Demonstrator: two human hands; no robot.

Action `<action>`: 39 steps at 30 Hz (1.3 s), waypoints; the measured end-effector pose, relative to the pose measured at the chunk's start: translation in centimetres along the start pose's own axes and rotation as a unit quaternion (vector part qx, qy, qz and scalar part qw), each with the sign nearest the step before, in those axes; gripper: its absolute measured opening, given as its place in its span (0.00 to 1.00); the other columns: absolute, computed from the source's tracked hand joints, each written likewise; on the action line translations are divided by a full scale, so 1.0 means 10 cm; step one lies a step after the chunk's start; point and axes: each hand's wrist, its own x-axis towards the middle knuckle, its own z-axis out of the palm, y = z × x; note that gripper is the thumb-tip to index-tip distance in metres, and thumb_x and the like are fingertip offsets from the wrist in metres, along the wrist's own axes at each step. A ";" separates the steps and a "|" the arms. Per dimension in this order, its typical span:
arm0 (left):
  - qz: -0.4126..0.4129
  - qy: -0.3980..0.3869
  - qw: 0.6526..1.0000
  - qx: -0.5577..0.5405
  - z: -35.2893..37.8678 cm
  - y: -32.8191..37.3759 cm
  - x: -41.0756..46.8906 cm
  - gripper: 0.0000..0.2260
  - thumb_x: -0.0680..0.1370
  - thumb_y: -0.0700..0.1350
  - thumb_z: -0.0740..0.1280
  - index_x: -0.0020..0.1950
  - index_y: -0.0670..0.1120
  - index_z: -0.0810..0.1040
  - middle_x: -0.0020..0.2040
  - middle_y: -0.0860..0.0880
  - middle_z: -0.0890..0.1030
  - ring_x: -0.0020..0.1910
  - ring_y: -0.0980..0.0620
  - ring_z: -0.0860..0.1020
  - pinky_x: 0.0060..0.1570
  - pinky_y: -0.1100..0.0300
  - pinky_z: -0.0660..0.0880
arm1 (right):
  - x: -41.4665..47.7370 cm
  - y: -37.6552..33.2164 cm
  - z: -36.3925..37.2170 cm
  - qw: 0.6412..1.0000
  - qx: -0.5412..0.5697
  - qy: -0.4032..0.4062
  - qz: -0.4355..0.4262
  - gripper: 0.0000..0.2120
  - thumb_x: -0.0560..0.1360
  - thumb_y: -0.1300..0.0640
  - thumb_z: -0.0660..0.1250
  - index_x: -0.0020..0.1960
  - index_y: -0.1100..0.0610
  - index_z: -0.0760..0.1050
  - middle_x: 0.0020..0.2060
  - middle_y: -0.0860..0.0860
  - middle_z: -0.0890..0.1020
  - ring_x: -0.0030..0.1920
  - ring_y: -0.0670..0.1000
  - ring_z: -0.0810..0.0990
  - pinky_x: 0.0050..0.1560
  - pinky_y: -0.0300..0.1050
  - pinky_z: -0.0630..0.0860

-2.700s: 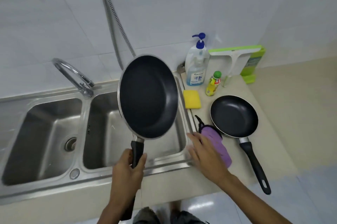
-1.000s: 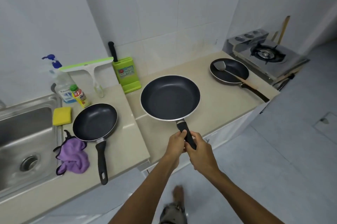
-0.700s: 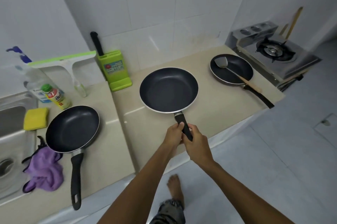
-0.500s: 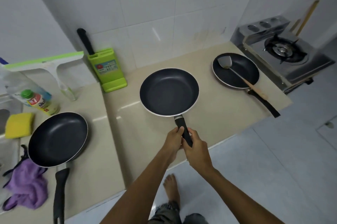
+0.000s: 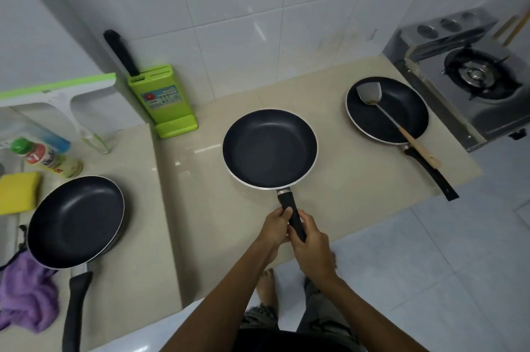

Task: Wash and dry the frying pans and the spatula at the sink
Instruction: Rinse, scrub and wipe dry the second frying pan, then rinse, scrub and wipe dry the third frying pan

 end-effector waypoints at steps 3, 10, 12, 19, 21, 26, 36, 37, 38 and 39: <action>-0.007 0.008 1.000 0.004 0.03 -0.04 0.03 0.15 0.86 0.47 0.57 0.64 0.39 0.77 0.51 0.43 0.83 0.43 0.51 0.82 0.34 0.64 0.78 | 0.01 0.07 -0.02 1.000 -0.004 -0.009 -0.001 0.20 0.81 0.51 0.66 0.71 0.49 0.70 0.48 0.39 0.81 0.45 0.37 0.80 0.43 0.22 0.72; -0.011 0.021 1.000 -0.010 0.06 -0.18 0.12 0.15 0.86 0.45 0.57 0.65 0.37 0.76 0.61 0.35 0.81 0.50 0.45 0.81 0.37 0.61 0.79 | 0.01 0.17 -0.09 0.999 -0.028 -0.028 -0.010 0.21 0.81 0.50 0.66 0.73 0.49 0.69 0.50 0.38 0.80 0.44 0.36 0.78 0.43 0.19 0.71; -0.010 0.025 1.000 -0.013 0.05 -0.22 0.12 0.15 0.86 0.46 0.57 0.65 0.37 0.76 0.60 0.35 0.81 0.53 0.42 0.82 0.37 0.61 0.80 | 0.03 0.22 -0.07 0.999 -0.033 -0.036 -0.013 0.22 0.80 0.48 0.65 0.73 0.49 0.69 0.50 0.37 0.80 0.45 0.37 0.79 0.46 0.22 0.73; -0.013 0.035 0.999 -0.022 0.01 -0.30 0.15 0.13 0.86 0.46 0.58 0.63 0.39 0.77 0.58 0.37 0.83 0.53 0.43 0.83 0.43 0.57 0.81 | 0.08 0.35 0.00 0.997 -0.041 -0.067 -0.009 0.24 0.79 0.40 0.62 0.73 0.45 0.66 0.54 0.40 0.82 0.46 0.38 0.81 0.49 0.30 0.79; -0.020 0.043 0.999 -0.015 0.00 -0.32 0.18 0.13 0.86 0.45 0.58 0.62 0.39 0.77 0.57 0.37 0.83 0.52 0.43 0.83 0.44 0.57 0.81 | 0.11 0.40 0.02 0.996 -0.032 -0.085 0.007 0.28 0.77 0.35 0.58 0.73 0.45 0.64 0.56 0.45 0.84 0.48 0.44 0.84 0.51 0.39 0.82; -0.034 0.063 0.996 0.049 -0.02 -0.37 0.25 0.13 0.86 0.43 0.58 0.62 0.39 0.78 0.56 0.38 0.84 0.55 0.40 0.83 0.52 0.52 0.80 | 0.15 0.49 0.08 0.992 -0.017 -0.126 0.024 0.23 0.82 0.46 0.61 0.75 0.47 0.60 0.59 0.48 0.82 0.45 0.42 0.82 0.47 0.32 0.79; 0.016 0.154 0.966 0.208 0.15 -0.35 0.18 0.14 0.84 0.44 0.62 0.67 0.39 0.73 0.62 0.40 0.80 0.55 0.45 0.80 0.55 0.56 0.76 | 0.21 0.45 -0.06 0.986 -0.019 -0.163 0.006 0.19 0.84 0.49 0.60 0.73 0.51 0.64 0.54 0.50 0.82 0.48 0.46 0.82 0.52 0.45 0.81; 0.044 0.204 0.936 0.282 0.20 -0.33 0.15 0.16 0.83 0.45 0.63 0.68 0.39 0.71 0.64 0.40 0.79 0.57 0.43 0.79 0.56 0.54 0.74 | 0.24 0.44 -0.14 0.986 -0.038 -0.161 -0.008 0.19 0.84 0.50 0.60 0.73 0.53 0.65 0.55 0.51 0.81 0.51 0.49 0.81 0.54 0.47 0.79; 0.079 0.248 0.898 0.355 0.27 -0.30 0.11 0.18 0.82 0.47 0.65 0.69 0.40 0.71 0.65 0.41 0.77 0.60 0.42 0.77 0.59 0.52 0.74 | 0.30 0.42 -0.26 0.985 -0.070 -0.153 -0.025 0.19 0.84 0.49 0.59 0.73 0.54 0.66 0.57 0.51 0.80 0.54 0.50 0.79 0.57 0.48 0.77; 0.123 0.274 0.858 0.417 0.35 -0.25 0.09 0.19 0.81 0.48 0.66 0.69 0.42 0.71 0.66 0.42 0.75 0.62 0.41 0.76 0.61 0.49 0.73 | 0.38 0.44 -0.40 0.983 -0.111 -0.137 -0.048 0.20 0.84 0.48 0.58 0.73 0.54 0.66 0.59 0.52 0.78 0.58 0.51 0.78 0.59 0.49 0.76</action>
